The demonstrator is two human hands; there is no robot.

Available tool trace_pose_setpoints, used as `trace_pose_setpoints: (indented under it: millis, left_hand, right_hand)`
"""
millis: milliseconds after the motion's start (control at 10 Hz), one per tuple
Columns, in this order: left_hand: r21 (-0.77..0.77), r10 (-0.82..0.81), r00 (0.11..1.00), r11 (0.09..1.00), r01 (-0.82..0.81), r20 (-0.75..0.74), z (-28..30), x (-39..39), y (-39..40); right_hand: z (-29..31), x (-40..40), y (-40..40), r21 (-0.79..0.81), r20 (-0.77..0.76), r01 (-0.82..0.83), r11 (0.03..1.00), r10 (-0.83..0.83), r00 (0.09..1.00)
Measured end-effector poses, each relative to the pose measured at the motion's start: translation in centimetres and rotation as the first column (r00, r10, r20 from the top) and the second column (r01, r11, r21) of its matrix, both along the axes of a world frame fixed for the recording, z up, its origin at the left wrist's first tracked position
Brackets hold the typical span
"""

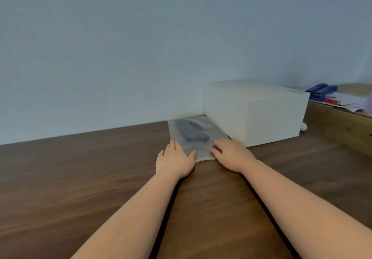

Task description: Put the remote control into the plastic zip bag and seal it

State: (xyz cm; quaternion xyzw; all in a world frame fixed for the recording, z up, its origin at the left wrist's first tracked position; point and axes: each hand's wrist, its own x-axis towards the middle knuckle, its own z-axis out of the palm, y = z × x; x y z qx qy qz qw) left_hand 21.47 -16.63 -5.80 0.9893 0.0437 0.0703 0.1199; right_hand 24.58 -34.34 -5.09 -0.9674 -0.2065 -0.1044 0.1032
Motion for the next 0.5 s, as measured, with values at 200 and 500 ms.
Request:
trace_pose_setpoints:
  millis: [200, 500]
  left_hand:
    - [-0.030, 0.014, 1.000, 0.999, -0.013, 0.026, -0.3, -2.2, 0.3]
    - [-0.098, 0.021, 0.998, 0.995, -0.014, 0.063, -0.3, -3.6, 0.8]
  right_hand:
    - [0.1, -1.3, -0.5, -0.008, 0.015, 0.042, 0.999, -0.042, 0.999]
    - [-0.2, -2.8, -1.5, 0.172, 0.101, 0.136, 0.976, -0.154, 0.983]
